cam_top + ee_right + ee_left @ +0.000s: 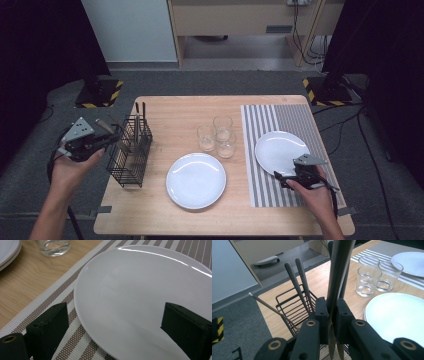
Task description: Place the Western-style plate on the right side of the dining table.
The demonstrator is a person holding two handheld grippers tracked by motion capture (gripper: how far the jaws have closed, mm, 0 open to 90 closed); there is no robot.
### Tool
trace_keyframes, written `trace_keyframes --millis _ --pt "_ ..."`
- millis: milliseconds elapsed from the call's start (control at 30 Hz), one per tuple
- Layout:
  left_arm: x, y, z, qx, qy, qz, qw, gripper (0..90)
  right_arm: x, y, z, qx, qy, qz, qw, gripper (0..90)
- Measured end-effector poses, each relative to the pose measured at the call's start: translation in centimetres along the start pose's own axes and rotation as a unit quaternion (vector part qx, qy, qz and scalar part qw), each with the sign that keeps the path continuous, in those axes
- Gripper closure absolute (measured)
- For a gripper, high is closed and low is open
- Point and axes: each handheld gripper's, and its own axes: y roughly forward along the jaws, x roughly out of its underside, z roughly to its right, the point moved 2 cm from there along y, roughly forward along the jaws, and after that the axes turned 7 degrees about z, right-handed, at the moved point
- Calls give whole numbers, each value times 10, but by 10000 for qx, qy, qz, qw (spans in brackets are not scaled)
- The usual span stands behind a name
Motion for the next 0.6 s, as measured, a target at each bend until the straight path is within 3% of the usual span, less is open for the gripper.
trace_keyframes --millis 267,467,600 --pt "-1 -2 -1 32 31 -29 10000 825 -1 -1 0 6 -22 72 10000 49" --pt "-8 -4 1 128 266 -44 9996 825 0 1 -1 59 -75 -4 10000 55" --pt "-14 -7 2 208 298 -36 9993 825 0 1 -1 71 -93 -20 9999 57"
